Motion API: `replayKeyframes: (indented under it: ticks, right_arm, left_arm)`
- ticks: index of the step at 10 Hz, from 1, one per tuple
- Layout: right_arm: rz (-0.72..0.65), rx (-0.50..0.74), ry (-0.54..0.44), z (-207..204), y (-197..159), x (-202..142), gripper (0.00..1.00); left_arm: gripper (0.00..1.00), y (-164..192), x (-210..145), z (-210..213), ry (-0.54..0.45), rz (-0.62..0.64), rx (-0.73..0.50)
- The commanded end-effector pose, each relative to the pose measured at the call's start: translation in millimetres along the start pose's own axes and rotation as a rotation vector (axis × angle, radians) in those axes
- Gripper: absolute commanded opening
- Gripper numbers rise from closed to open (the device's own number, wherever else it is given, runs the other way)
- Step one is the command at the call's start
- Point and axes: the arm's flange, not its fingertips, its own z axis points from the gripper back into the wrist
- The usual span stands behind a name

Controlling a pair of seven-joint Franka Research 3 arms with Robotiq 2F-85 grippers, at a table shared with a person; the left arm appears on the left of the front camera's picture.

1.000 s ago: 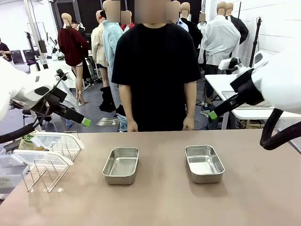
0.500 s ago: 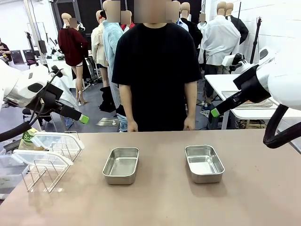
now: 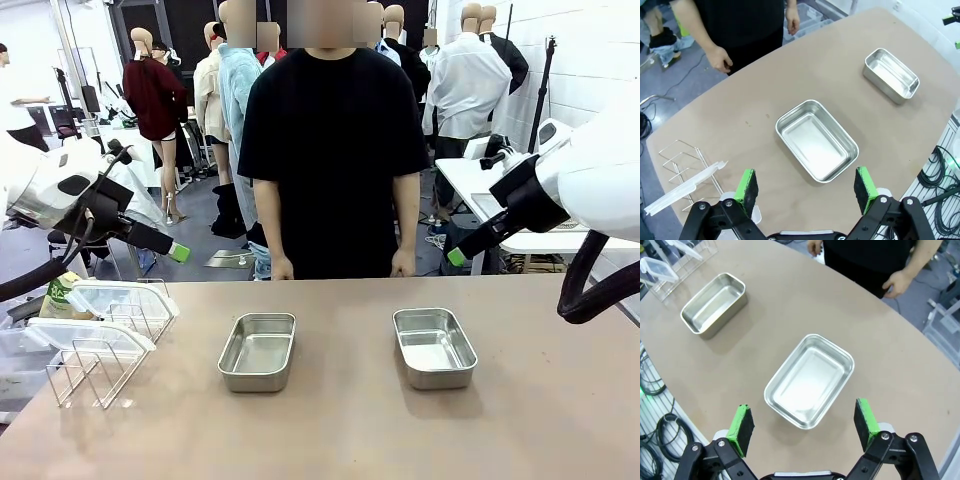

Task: Place the bread in airtight containers.
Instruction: Lift both Airtight Container.

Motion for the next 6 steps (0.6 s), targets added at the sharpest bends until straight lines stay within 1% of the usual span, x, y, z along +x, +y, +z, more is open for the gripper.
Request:
replayKeyframes:
  ticks: [1,6]
  right_arm:
    - [-0.003,0.001,-0.013,3.7,0.2,1.1,1.00]
    - [-0.003,0.001,-0.013,3.7,0.2,1.1,1.00]
  left_arm:
    - [1.00,0.1,0.0,0.0,0.002,-0.005,0.002]
    - [1.00,0.1,0.0,0.0,0.002,-0.005,0.002]
